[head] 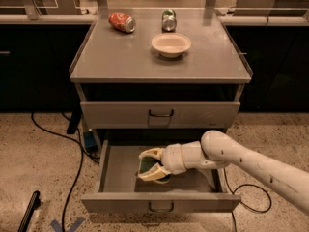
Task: Pick sponge from middle drawer and place on counter
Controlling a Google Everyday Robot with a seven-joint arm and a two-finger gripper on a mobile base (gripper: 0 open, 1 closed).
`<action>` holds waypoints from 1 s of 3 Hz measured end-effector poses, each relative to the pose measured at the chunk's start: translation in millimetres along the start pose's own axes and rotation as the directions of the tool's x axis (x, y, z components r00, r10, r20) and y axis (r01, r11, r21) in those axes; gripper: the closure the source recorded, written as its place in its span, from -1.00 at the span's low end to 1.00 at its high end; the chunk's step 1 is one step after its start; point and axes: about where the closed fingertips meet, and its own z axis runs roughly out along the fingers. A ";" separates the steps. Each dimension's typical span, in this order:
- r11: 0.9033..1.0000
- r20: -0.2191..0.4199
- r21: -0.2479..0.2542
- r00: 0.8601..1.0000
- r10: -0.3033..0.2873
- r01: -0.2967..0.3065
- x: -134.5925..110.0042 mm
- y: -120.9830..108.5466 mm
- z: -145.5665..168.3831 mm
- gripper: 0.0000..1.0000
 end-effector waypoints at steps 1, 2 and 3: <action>0.991 -0.011 0.107 0.997 -0.076 0.076 -36.4 -6.4 -39.5 1.00; 0.959 -0.041 0.212 0.982 -0.184 0.189 -93.7 -20.4 -92.0 1.00; 0.904 -0.103 0.291 0.950 -0.296 0.314 -169.8 -36.4 -139.2 1.00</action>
Offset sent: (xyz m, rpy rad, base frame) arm 0.0178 -0.0792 0.2332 -0.0276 -0.4677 -0.1922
